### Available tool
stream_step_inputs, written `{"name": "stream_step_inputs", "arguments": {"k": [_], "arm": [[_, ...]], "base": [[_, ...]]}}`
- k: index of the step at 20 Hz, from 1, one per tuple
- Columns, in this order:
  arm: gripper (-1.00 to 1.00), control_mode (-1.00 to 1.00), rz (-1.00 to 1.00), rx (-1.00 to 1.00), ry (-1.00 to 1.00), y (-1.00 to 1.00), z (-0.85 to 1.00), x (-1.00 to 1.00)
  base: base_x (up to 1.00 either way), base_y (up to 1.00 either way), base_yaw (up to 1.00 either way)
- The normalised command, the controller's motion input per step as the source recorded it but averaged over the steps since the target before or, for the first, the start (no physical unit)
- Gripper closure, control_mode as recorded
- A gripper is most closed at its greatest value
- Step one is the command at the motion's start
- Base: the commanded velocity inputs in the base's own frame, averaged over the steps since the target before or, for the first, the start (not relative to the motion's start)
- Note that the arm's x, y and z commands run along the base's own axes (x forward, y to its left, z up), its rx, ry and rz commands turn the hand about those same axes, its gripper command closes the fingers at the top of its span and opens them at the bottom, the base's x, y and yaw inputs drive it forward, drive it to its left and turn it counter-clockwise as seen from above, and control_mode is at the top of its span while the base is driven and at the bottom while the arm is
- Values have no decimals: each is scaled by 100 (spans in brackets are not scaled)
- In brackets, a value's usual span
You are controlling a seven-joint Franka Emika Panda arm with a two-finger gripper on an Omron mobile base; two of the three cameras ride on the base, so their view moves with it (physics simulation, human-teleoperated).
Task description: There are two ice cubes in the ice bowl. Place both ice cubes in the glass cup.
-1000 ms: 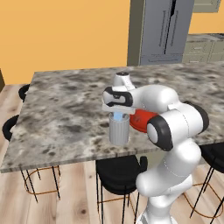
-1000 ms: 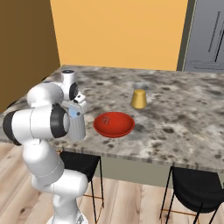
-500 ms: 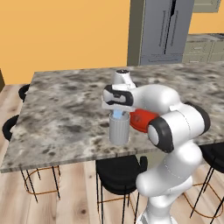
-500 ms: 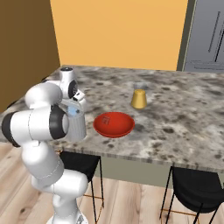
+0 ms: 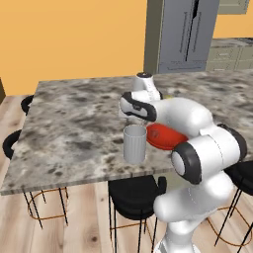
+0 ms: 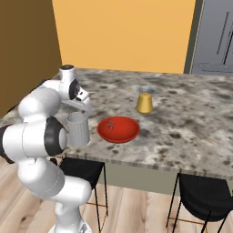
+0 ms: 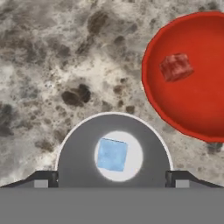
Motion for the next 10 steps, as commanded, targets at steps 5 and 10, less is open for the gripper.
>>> {"name": "stream_step_inputs", "arguments": {"k": [5, 10], "arm": [[-100, -100, 10, 3, -1, -100, 0, -89], [-100, -100, -2, 16, 0, -98, 1, -12]], "base": [[0, 0, 0], [0, 0, 0]]}}
